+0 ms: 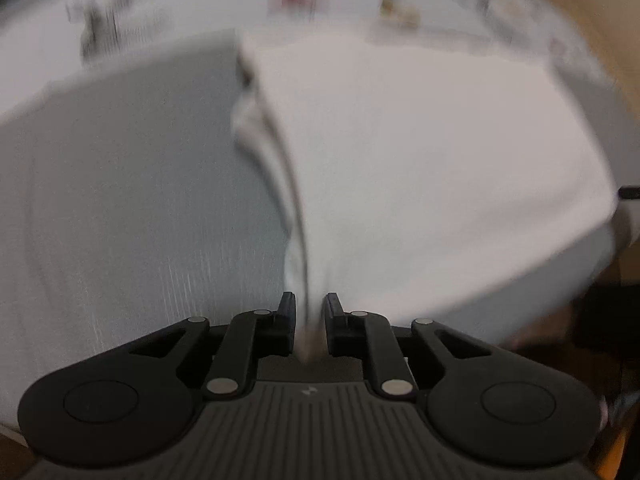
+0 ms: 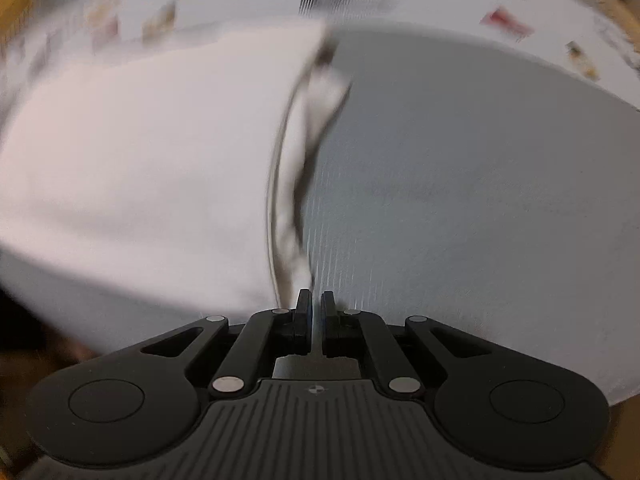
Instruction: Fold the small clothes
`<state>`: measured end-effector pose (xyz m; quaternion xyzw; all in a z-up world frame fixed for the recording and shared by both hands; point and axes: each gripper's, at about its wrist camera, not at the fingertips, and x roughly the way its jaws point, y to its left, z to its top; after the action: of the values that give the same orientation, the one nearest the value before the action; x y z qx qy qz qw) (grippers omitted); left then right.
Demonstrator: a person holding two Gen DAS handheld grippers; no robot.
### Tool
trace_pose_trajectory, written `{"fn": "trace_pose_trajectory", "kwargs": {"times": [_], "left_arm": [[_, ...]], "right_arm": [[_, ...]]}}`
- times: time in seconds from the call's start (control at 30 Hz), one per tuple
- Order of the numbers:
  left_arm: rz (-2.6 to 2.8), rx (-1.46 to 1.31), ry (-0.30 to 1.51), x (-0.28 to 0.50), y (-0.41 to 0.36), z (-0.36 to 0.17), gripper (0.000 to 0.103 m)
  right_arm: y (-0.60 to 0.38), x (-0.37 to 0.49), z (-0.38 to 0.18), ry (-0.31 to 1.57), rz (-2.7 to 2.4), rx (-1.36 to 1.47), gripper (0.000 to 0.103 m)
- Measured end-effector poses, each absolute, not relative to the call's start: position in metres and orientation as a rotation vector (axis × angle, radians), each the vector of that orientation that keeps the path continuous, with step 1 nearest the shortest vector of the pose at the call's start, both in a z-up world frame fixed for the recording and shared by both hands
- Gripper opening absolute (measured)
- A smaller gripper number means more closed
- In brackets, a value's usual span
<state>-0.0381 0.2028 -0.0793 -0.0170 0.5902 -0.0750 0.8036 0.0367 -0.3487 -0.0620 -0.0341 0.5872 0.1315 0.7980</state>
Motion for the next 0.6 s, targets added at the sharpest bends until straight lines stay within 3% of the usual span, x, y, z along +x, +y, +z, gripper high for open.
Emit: {"fn": "trace_pose_trajectory", "kwargs": {"times": [0.17, 0.33, 0.43, 0.6], "left_arm": [[-0.255, -0.09, 1.183, -0.035, 0.192, -0.074, 0.016], [-0.245, 0.119, 1.405, -0.033, 0.168, -0.124, 0.014], [-0.235, 0.048, 1.335, -0.029, 0.175, -0.105, 0.016], [-0.241, -0.083, 1.1, -0.019, 0.19, -0.069, 0.017]], "right_arm": [[-0.337, 0.033, -0.033, 1.056, 0.405, -0.011, 0.005], [-0.304, 0.036, -0.074, 1.186, 0.453, -0.237, 0.005], [-0.297, 0.038, -0.092, 1.279, 0.438, -0.338, 0.005], [-0.306, 0.044, -0.066, 1.176, 0.431, -0.195, 0.005]]}}
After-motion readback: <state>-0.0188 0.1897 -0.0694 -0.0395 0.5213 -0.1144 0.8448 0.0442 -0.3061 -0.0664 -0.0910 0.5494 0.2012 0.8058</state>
